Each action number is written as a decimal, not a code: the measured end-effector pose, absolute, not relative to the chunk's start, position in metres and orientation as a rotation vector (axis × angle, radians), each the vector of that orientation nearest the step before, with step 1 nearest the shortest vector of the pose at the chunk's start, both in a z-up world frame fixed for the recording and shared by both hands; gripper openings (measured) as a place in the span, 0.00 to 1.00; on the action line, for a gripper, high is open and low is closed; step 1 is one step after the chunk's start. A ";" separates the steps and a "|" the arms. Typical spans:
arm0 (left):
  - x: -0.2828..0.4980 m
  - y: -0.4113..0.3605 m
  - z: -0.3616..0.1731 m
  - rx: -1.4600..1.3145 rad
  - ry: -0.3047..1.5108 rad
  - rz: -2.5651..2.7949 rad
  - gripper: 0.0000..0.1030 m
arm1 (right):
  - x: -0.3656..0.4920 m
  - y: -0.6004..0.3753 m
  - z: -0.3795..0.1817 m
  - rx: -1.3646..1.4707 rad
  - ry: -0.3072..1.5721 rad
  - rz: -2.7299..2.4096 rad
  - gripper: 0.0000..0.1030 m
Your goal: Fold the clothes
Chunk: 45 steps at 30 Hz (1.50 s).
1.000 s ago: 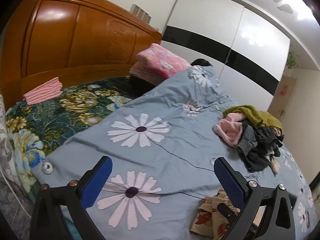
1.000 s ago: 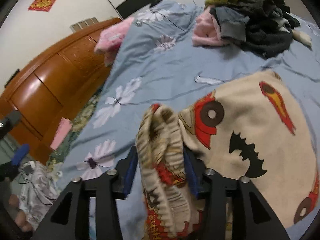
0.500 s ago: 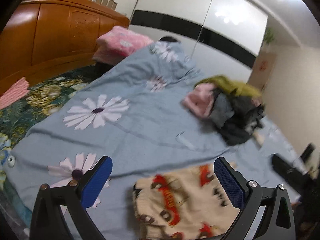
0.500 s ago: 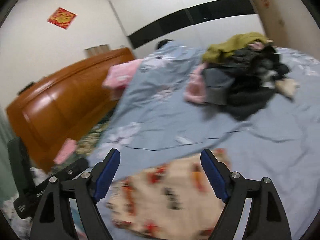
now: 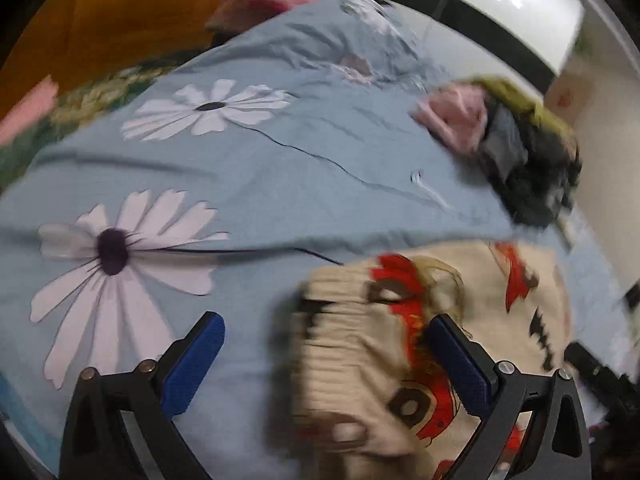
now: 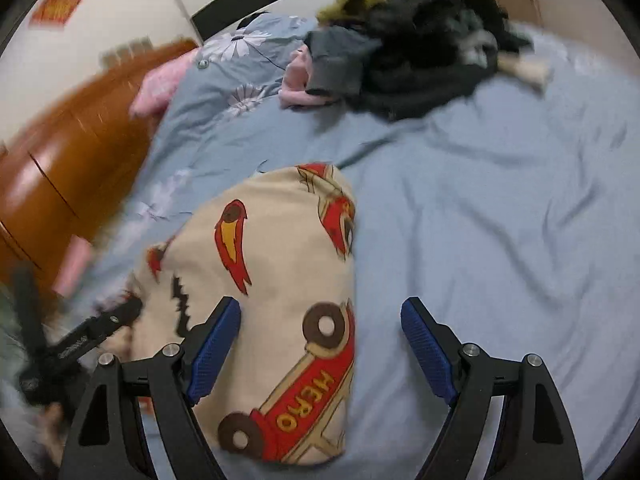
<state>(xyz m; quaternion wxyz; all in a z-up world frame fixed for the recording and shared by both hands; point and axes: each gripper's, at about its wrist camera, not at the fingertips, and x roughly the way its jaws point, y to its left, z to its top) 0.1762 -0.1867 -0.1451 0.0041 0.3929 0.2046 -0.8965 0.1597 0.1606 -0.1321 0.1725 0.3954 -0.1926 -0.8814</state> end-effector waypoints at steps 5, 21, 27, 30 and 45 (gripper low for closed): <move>0.172 -0.220 -0.135 1.358 0.849 -2.907 1.00 | 0.145 0.189 -0.123 1.015 -0.720 -2.259 0.81; 0.135 -0.177 -0.160 1.708 0.908 -2.971 1.00 | 0.106 0.159 -0.154 1.109 -0.685 -2.021 0.83; 0.127 -0.157 -0.164 1.704 0.852 -3.003 1.00 | 0.104 0.155 -0.154 1.087 -0.657 -2.012 0.83; 0.123 -0.154 -0.164 1.703 0.900 -3.001 0.99 | 0.102 0.155 -0.156 1.079 -0.681 -2.005 0.77; 0.140 -0.158 -0.151 1.584 0.944 -3.078 0.48 | 0.112 0.148 -0.141 1.036 -0.569 -2.124 0.24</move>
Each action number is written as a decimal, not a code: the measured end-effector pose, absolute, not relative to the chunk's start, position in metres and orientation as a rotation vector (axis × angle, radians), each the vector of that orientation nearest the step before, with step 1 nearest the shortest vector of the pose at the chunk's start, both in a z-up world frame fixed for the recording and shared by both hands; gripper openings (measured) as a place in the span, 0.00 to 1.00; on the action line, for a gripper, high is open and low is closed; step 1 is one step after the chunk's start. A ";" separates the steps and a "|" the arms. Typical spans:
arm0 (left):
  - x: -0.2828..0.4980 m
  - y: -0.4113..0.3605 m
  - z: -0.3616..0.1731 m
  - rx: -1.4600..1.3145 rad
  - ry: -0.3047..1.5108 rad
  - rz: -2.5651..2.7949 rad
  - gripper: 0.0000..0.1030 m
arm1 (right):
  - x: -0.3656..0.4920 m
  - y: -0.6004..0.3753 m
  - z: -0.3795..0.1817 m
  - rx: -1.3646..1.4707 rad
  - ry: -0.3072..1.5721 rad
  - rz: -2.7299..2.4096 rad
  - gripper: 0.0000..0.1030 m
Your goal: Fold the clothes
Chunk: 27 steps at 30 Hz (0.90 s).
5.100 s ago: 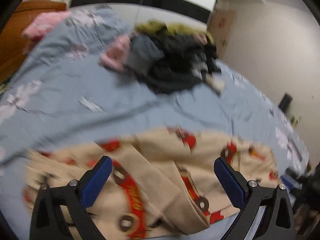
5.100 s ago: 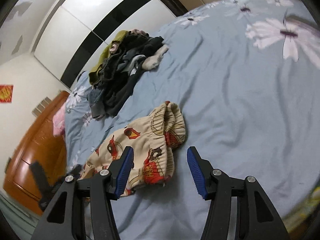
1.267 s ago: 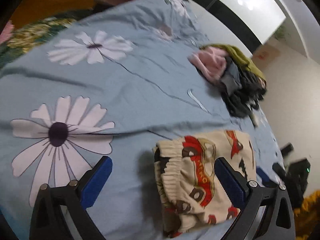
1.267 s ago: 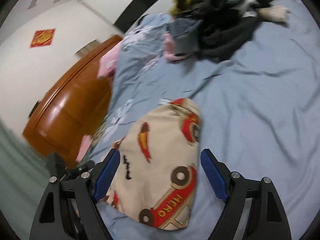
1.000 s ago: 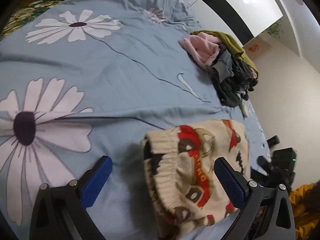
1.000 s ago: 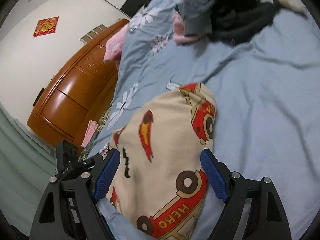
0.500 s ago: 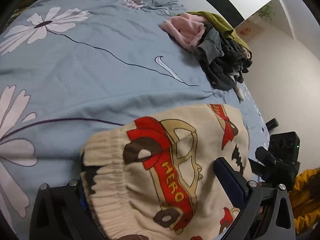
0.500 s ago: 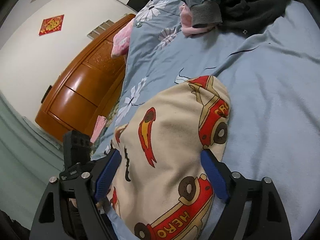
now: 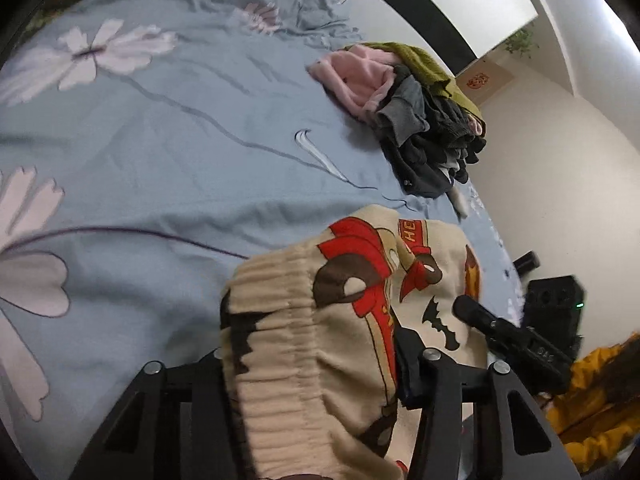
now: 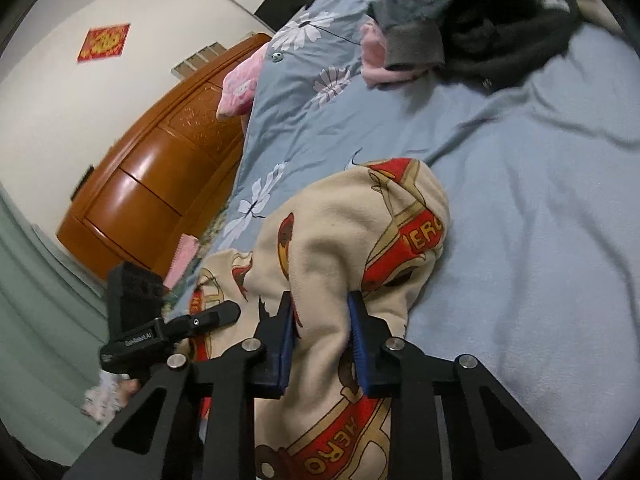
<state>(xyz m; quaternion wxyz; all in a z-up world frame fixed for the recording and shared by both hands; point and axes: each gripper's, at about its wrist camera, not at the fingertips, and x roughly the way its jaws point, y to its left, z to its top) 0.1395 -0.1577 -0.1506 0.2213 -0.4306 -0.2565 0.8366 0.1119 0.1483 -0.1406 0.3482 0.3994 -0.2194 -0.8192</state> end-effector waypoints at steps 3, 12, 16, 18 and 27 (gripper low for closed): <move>0.142 -0.156 -0.147 -1.176 -0.686 2.339 0.45 | 0.116 0.146 -0.129 0.993 -0.552 -2.130 0.22; 0.137 -0.164 -0.123 -1.129 -0.719 2.347 0.41 | 0.107 0.147 -0.111 0.989 -0.636 -2.114 0.19; 0.131 -0.169 -0.098 -1.076 -0.737 2.365 0.41 | 0.101 0.144 -0.086 0.963 -0.674 -2.109 0.19; 0.127 -0.173 -0.085 -1.044 -0.754 2.373 0.41 | 0.097 0.141 -0.071 0.945 -0.681 -2.107 0.19; 0.125 -0.215 -0.041 -0.970 -0.828 2.447 0.41 | 0.081 0.101 -0.012 0.905 -0.620 -2.079 0.19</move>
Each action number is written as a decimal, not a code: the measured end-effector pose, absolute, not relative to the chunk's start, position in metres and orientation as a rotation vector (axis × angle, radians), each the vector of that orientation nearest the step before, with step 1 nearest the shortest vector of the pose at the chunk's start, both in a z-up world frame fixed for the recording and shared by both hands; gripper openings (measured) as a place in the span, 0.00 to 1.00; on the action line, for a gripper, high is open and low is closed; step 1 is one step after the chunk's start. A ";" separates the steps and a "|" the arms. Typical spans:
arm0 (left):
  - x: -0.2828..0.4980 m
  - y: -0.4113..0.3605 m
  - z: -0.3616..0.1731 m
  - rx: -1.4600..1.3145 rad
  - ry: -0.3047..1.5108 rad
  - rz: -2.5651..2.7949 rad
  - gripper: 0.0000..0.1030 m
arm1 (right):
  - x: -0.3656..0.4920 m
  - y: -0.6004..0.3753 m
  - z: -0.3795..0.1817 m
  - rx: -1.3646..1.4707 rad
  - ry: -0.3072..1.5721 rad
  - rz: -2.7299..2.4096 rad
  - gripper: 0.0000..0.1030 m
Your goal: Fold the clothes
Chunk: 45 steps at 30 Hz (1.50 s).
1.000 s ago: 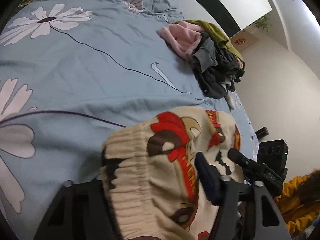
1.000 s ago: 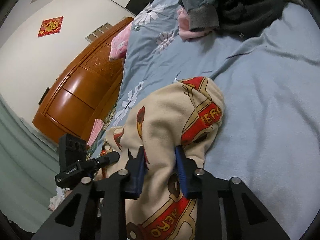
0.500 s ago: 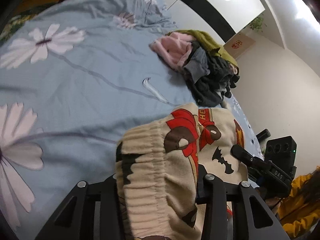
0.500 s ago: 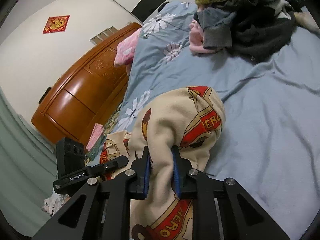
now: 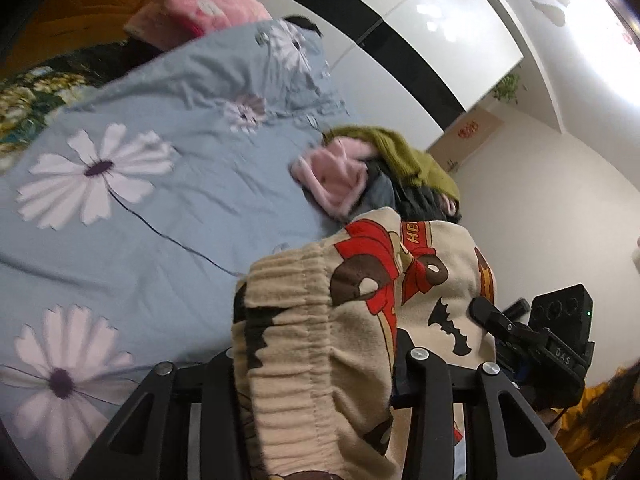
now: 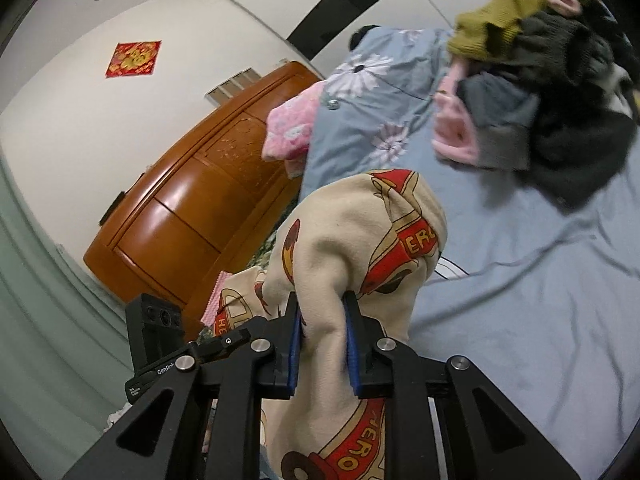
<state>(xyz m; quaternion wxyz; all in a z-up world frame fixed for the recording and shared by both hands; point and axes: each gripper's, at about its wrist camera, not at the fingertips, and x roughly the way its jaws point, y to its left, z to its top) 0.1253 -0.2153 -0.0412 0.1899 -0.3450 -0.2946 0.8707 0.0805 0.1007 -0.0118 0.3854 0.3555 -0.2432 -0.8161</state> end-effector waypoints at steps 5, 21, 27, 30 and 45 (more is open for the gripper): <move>0.129 -0.267 -0.017 -0.961 -0.837 2.567 0.41 | 0.060 0.049 -0.001 0.911 -0.603 -1.995 0.19; 0.079 -0.377 -0.124 -1.216 -0.728 2.837 0.45 | -0.025 -0.115 -0.127 1.146 -0.469 -1.895 0.20; 0.089 -0.379 -0.131 -1.246 -0.570 3.034 0.88 | -0.022 -0.120 -0.136 1.123 -0.293 -2.097 0.71; 0.100 -0.389 -0.123 -1.293 -0.558 3.134 0.90 | -0.009 -0.112 -0.119 1.074 -0.182 -2.199 0.71; 0.229 -0.342 -0.037 -1.058 -0.314 3.241 1.00 | 0.137 -0.122 -0.020 0.765 0.217 -2.315 0.80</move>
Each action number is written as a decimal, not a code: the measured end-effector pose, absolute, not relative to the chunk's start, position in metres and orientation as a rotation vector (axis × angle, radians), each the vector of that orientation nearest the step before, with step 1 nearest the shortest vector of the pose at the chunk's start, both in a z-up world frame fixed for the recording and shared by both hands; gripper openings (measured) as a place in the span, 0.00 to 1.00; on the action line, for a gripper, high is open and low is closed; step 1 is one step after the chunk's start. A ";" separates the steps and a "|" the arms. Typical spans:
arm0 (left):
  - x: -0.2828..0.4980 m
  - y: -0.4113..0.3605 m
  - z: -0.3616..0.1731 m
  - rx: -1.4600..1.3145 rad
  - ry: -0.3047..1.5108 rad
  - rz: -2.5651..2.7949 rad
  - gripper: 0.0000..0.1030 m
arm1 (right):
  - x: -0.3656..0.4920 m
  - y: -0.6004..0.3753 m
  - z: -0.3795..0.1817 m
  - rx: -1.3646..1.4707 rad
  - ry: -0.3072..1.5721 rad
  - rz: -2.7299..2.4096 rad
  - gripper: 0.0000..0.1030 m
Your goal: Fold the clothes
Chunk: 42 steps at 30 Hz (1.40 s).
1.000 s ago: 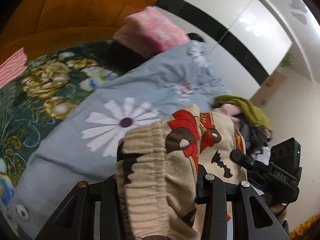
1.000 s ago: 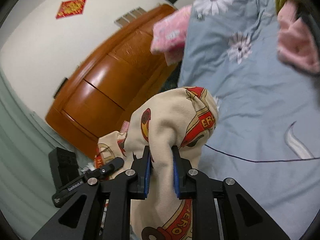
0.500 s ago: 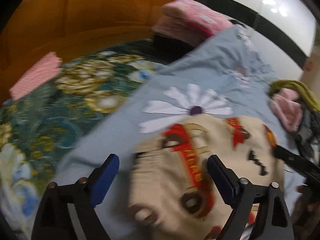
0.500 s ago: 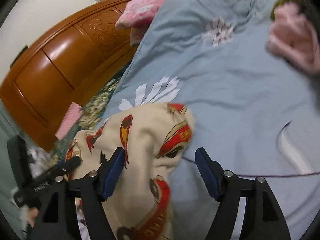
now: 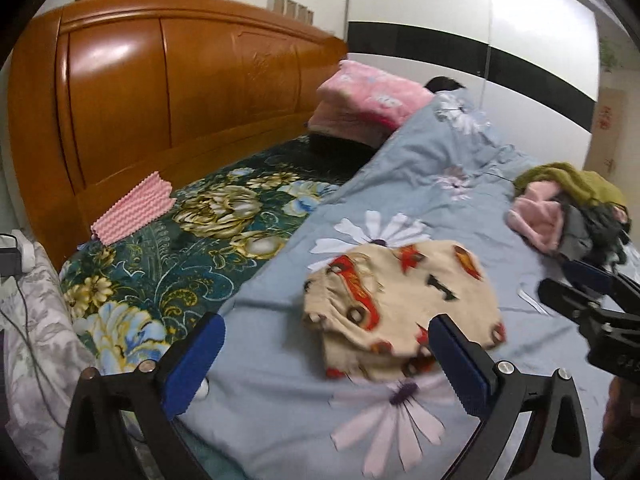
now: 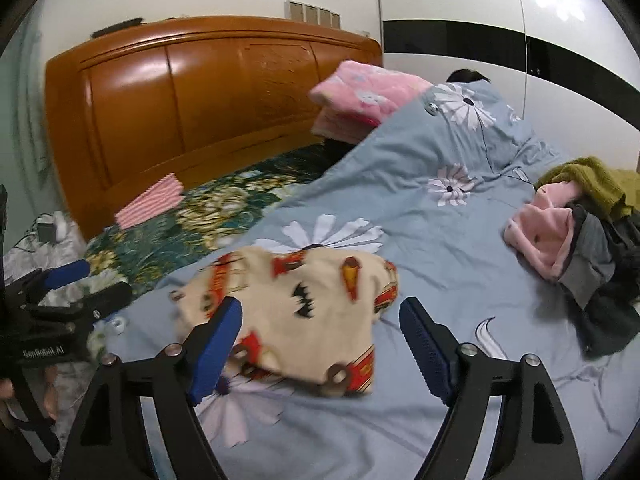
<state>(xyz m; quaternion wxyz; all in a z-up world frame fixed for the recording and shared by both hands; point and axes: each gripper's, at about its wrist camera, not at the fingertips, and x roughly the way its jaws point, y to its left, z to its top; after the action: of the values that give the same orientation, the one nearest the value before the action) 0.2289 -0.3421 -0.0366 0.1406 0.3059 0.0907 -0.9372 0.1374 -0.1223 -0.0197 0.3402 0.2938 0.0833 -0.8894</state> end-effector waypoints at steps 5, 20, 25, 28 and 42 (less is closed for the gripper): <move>0.254 -0.326 -0.045 0.934 0.236 -2.718 1.00 | 0.161 -0.124 -0.029 0.818 0.215 -2.275 0.80; 0.263 -0.322 -0.073 1.013 0.287 -2.733 1.00 | 0.180 -0.117 -0.068 0.932 0.231 -2.248 0.80; 0.249 -0.316 -0.079 1.053 0.333 -2.772 1.00 | 0.177 -0.110 -0.069 0.921 0.216 -2.255 0.80; 0.242 -0.311 -0.080 1.071 0.339 -2.788 1.00 | 0.176 -0.108 -0.067 0.899 0.232 -2.269 0.80; 0.231 -0.298 -0.074 1.028 0.280 -2.803 1.00 | 0.174 -0.107 -0.068 0.888 0.257 -2.276 0.80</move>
<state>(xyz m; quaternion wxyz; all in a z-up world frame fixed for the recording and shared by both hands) 0.2313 -0.2978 -0.0742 0.0713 0.3420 0.0931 -0.9323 0.1740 -0.1068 -0.0681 0.3361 0.3404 0.0986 -0.8726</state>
